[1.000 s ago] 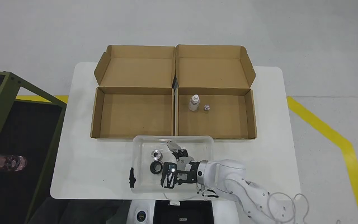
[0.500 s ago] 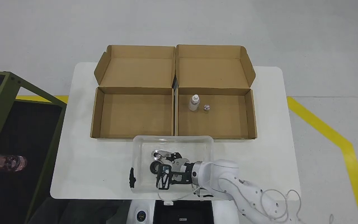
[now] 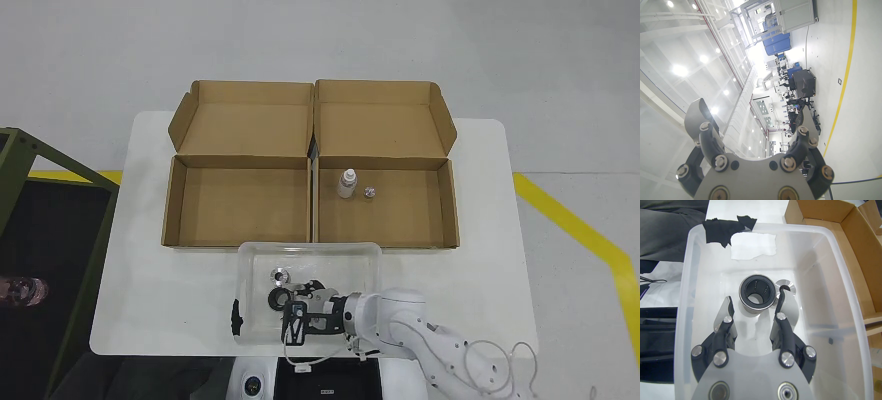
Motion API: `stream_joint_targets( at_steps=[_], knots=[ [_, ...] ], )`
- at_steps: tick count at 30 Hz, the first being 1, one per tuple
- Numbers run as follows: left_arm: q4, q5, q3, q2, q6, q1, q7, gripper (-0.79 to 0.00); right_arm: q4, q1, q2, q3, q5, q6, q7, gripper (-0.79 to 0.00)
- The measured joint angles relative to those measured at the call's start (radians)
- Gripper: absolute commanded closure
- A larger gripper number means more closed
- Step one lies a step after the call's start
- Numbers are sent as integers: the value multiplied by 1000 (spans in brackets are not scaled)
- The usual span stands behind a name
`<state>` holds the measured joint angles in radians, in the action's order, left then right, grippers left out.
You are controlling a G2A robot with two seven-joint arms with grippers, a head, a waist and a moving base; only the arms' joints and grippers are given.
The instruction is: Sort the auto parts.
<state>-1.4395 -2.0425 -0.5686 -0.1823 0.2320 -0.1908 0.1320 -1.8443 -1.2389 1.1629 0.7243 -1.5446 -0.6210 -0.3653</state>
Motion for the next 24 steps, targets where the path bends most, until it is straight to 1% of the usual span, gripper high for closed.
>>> stream_joint_targets(
  at_steps=[9, 12, 14, 20, 22, 24],
  knots=[
    [0, 0, 0, 0, 0, 0, 0, -785, 24, 24, 12, -25, 6, -11, -1, -391],
    [0, 0, 0, 0, 0, 0, 0, -785, 31, 36, 17, -32, 15, -15, -6, -416],
    [0, 0, 0, 0, 0, 0, 0, -785, 37, 44, 21, -39, 19, -17, -10, -453],
    [0, 0, 0, 0, 0, 0, 0, -785, 50, 63, 32, -58, 25, -16, -19, -480],
    [0, 0, 0, 0, 0, 0, 0, -785, 52, 70, 36, -63, 27, -14, -21, -480],
    [0, 0, 0, 0, 0, 0, 0, -785, 53, 75, 39, -67, 28, -13, -24, -459]
  ],
)
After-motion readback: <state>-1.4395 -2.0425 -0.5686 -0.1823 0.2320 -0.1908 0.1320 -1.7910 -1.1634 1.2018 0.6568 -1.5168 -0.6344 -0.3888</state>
